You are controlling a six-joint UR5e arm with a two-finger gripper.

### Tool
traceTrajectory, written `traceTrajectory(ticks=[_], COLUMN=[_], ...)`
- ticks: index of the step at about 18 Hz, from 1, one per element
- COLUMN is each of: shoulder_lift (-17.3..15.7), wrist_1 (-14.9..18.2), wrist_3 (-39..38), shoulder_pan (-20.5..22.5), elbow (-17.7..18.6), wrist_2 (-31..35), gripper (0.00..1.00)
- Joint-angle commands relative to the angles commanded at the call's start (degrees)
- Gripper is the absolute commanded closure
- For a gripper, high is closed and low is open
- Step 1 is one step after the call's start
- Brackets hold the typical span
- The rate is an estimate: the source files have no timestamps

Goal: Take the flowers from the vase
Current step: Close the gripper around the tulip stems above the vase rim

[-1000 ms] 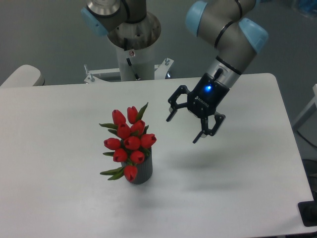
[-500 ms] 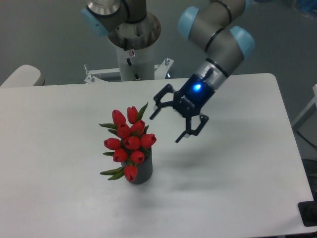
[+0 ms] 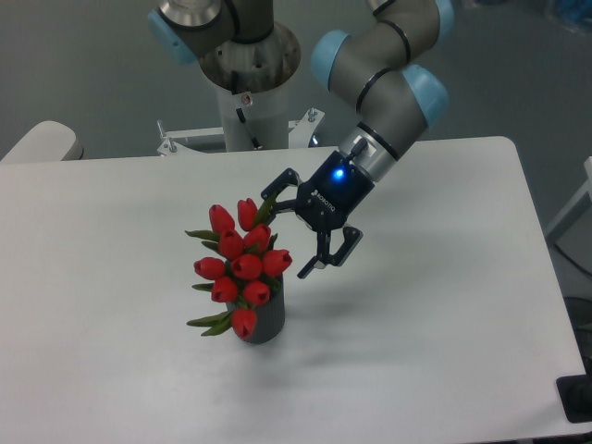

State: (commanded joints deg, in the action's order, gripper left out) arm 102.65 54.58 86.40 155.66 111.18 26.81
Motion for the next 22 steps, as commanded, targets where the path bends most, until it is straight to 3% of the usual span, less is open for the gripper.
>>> traceTrajectory(ticks=[4, 12, 20, 22], shoulder_lift=[0.97, 2.28, 2.99, 2.99], wrist_1=[-2.54, -4.13, -4.75, -4.75], wrist_3=[-0.70, -0.79, -1.41, -1.41], shoulder_pan=[-2.19, -3.25, -3.78, -3.78], elbow=[0.53, 0.53, -0.17, -0.17], wrist_2=[0.00, -0.26, -1.23, -1.32], gripper=[0.00, 0.01, 0.17, 0.26])
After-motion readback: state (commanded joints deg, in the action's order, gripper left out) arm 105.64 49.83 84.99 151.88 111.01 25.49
